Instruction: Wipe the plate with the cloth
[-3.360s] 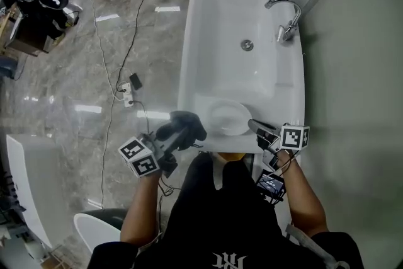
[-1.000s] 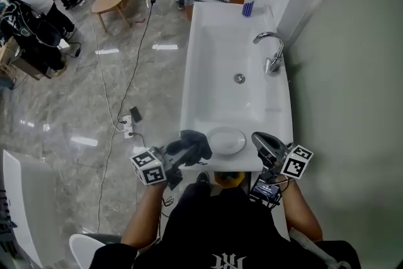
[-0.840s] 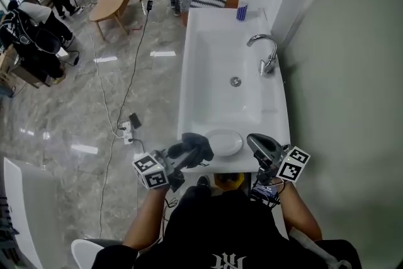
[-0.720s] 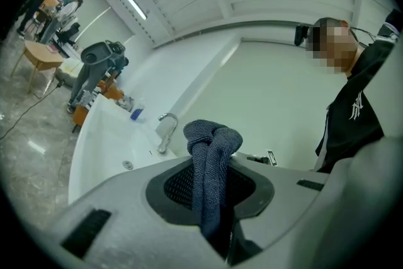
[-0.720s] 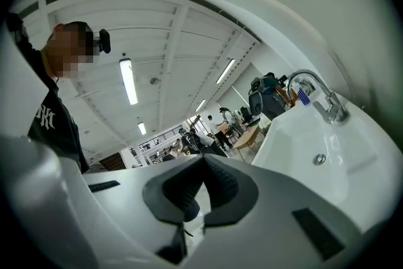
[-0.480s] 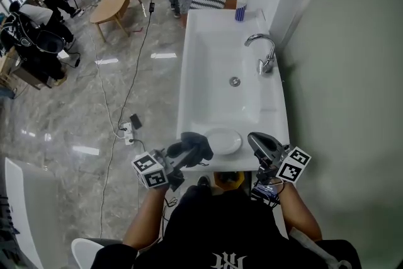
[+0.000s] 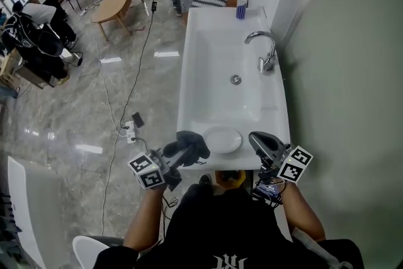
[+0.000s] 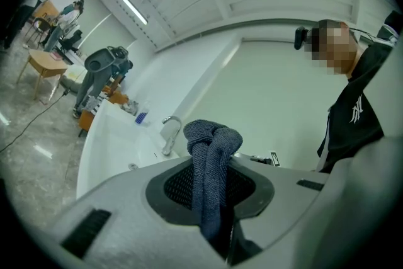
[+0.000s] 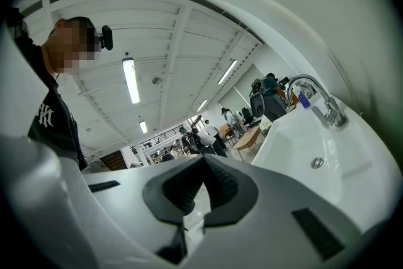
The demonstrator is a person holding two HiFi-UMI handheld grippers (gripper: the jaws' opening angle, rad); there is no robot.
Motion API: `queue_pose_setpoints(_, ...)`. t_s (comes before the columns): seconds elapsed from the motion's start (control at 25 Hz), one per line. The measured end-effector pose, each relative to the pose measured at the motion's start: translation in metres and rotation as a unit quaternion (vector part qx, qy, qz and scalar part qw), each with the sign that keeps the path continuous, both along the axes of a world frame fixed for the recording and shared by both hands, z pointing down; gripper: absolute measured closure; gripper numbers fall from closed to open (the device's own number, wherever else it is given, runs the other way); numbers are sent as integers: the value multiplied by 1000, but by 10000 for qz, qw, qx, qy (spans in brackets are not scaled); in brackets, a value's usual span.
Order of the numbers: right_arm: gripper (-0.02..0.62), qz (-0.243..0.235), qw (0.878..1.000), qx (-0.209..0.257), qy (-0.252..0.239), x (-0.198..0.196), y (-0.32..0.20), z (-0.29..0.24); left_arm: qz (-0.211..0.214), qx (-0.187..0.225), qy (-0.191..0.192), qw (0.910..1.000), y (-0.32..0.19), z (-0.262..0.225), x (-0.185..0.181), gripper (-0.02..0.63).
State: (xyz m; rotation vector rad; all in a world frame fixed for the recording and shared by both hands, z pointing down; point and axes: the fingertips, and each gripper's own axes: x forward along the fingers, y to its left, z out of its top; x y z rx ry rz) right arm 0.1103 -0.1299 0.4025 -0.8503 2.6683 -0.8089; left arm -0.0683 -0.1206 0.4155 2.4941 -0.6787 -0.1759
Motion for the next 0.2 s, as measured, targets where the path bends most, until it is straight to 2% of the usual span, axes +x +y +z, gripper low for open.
queue_pose_setpoints(0.2, 592, -48, 10000, 1, 47, 5, 2, -1, -46, -28, 14, 10000, 4, -1, 3, 543)
